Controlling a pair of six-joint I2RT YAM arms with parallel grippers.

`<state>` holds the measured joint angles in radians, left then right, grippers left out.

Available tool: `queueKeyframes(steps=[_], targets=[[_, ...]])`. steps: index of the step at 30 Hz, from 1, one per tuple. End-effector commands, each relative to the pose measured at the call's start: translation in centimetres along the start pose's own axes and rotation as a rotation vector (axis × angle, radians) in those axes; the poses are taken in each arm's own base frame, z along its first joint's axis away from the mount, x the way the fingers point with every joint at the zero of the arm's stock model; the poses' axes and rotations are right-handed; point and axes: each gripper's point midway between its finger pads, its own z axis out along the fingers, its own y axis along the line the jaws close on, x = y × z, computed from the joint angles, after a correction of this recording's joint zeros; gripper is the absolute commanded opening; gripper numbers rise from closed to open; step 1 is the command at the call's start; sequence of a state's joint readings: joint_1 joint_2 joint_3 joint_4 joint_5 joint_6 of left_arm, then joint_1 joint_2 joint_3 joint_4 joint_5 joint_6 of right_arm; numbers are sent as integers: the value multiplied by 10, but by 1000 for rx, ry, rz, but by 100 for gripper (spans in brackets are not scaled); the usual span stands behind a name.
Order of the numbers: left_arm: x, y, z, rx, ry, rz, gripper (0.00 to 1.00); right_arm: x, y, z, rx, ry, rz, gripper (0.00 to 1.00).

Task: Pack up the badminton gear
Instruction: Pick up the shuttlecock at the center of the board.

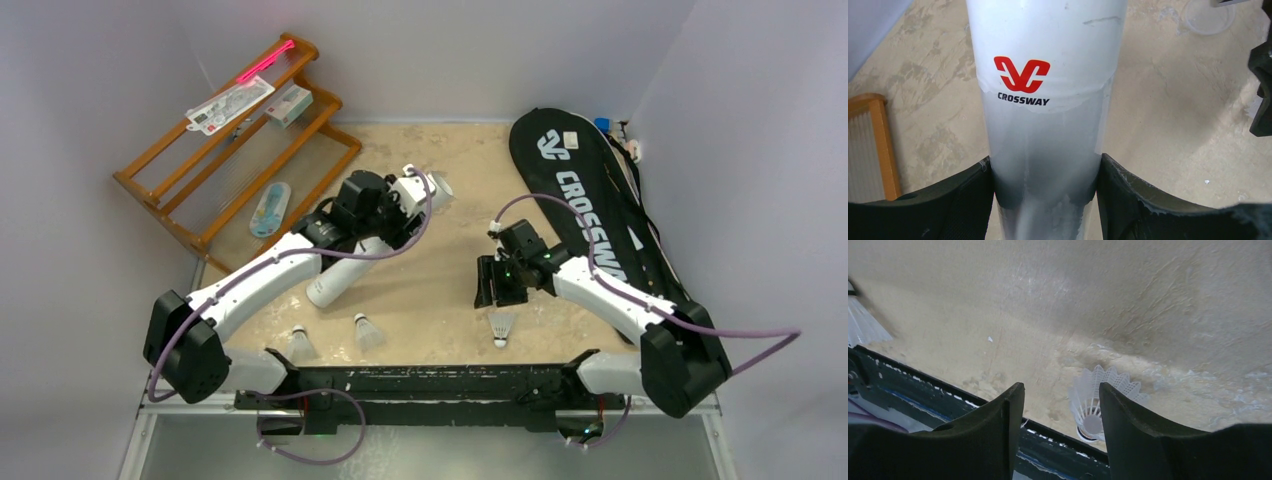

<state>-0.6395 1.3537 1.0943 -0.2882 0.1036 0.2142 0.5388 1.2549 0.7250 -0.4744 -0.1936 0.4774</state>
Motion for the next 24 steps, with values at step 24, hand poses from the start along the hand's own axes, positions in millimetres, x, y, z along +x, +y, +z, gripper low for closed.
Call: queueKeyframes(steps=[24], targets=[[-11, -19, 8, -41, -169, 217, 24, 21, -6, -17, 222, 199, -101, 45]])
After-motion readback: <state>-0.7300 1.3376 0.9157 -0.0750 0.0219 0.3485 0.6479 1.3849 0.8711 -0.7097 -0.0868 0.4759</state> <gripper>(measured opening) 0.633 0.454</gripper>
